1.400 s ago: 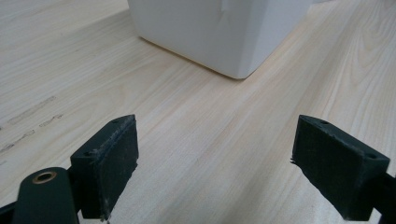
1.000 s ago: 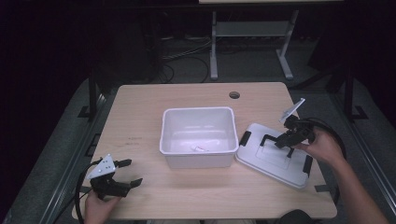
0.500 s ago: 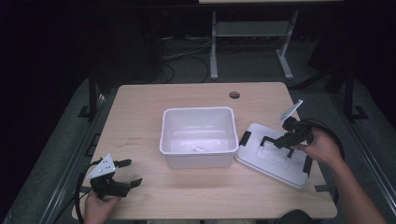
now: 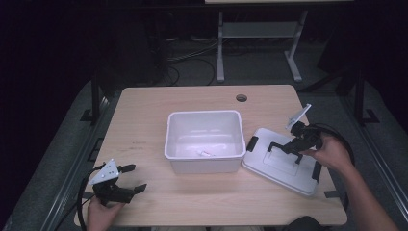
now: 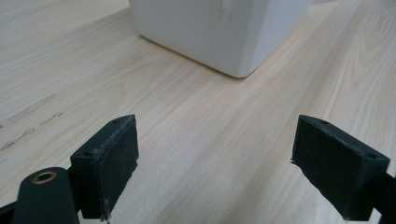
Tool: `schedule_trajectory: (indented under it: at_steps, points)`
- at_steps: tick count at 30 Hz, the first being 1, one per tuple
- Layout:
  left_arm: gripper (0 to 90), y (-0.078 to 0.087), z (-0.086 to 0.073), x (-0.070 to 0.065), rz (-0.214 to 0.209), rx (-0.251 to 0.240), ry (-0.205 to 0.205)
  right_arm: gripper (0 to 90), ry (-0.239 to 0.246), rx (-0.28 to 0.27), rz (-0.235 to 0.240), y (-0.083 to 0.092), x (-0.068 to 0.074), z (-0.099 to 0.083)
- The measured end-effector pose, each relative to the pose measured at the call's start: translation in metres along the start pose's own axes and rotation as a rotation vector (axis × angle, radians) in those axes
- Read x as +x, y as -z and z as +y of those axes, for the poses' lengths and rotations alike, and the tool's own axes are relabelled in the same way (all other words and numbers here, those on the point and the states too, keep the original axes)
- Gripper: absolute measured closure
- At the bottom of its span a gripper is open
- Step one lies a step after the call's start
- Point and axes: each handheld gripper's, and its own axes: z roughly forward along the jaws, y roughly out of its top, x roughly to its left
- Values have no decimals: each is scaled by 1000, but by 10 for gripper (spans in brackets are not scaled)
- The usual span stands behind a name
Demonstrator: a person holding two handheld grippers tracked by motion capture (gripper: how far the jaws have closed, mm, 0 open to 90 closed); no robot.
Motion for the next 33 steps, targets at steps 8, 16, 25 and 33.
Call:
schedule_trajectory:
  at_steps: [8,16,25,33]
  points:
    - [138,1,0,0,4,-5,-1,843,17,-24,-11,15,5,2]
    - [138,1,0,0,2,-4,0,843,37,-49,-22,39,12,4]
    - [138,1,0,0,2,-5,-2,844,66,-61,-36,66,21,7]
    - [138,1,1,-1,1,-5,0,844,92,-68,-53,88,29,11]
